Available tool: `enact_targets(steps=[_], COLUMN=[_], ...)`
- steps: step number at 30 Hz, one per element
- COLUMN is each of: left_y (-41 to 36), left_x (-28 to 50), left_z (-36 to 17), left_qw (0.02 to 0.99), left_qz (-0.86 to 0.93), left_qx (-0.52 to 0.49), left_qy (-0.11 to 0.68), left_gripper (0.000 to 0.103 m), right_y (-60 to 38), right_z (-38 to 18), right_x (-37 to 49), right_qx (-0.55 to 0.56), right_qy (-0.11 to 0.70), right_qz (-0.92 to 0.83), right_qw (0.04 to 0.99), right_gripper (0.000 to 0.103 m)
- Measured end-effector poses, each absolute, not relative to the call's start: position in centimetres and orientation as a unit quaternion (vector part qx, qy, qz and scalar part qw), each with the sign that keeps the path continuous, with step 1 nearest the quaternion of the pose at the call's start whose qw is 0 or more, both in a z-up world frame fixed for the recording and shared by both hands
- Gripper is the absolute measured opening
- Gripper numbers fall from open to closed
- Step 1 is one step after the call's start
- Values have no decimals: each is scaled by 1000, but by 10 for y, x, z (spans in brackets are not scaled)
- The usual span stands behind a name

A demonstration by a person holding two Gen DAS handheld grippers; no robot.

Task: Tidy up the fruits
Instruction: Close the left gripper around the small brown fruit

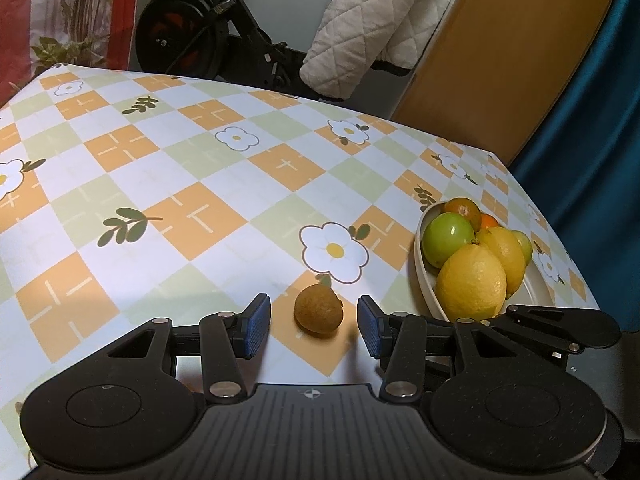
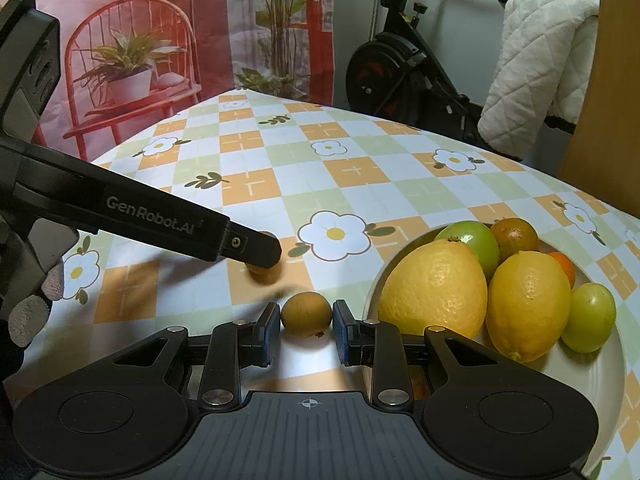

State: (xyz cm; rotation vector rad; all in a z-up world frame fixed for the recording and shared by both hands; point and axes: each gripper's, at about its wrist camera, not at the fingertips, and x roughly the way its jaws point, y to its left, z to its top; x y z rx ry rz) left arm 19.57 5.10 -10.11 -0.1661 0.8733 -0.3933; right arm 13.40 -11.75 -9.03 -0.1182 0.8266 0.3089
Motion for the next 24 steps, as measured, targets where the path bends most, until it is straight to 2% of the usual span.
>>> enact_targets(steps=[4, 12, 13, 24], left_y=[47, 46, 46, 46], left_x=[198, 199, 199, 189], left_z=[-105, -107, -107, -96], left_qw=[881, 883, 883, 890], left_qz=[-191, -188, -189, -190], left_qx=[-77, -77, -77, -66], left_qy=[425, 423, 422, 408], left_gripper=[40, 34, 29, 29], right_y=[-118, -118, -118, -121], right_z=[-90, -90, -90, -87], right_x=[134, 133, 133, 131], right_qx=[-56, -56, -56, -49], right_qy=[400, 399, 399, 393], right_qz=[150, 151, 151, 148], right_qw=[902, 903, 903, 906], right_gripper=[26, 26, 26, 26])
